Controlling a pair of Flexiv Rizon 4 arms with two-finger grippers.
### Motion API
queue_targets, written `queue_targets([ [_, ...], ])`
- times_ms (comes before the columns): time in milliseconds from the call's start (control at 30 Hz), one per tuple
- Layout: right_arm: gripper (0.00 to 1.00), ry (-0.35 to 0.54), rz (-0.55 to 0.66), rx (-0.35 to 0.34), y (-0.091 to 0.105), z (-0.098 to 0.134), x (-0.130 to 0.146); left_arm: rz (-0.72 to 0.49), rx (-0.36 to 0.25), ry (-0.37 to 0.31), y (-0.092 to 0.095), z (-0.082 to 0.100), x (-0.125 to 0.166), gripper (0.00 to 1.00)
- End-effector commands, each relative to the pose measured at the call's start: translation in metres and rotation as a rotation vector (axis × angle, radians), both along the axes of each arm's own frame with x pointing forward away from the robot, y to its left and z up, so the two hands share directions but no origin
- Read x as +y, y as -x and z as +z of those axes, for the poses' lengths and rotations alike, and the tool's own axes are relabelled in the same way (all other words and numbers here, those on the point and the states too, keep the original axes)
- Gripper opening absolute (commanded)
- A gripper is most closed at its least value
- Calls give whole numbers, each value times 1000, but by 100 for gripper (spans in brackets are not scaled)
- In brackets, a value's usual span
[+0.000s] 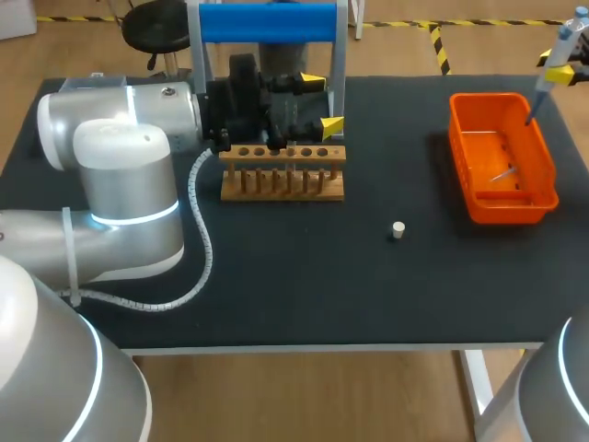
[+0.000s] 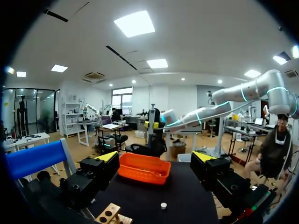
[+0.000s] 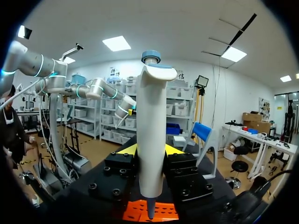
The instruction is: Invert the test tube, pick up the pipette, mount the tip to pipette, aspirate from beaker and dispense into the tube, eject the tip, return the pipette, and cap with the stopper.
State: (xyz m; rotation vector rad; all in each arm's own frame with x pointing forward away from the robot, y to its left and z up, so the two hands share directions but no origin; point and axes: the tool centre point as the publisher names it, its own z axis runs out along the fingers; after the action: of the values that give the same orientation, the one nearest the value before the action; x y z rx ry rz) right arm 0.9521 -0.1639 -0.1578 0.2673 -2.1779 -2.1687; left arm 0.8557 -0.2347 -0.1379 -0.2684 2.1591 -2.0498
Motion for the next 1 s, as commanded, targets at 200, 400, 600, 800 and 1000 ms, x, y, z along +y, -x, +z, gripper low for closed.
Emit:
queue_targets([
  [200,0,36,-44,5,47,12,52,3,0,0,0,0,-1,100],
  [400,0,36,-29,24,72,10,91,3,0,0,0,0,-1,100],
  [600,0,23,1,33,87,2,129,3,0,0,0,0,-1,100],
  [800,0,21,11,40,94,-1,162,3,0,0,0,0,-1,100],
  [1000,0,10,-2,60,100,-1,189,3,0,0,0,0,-1,100],
])
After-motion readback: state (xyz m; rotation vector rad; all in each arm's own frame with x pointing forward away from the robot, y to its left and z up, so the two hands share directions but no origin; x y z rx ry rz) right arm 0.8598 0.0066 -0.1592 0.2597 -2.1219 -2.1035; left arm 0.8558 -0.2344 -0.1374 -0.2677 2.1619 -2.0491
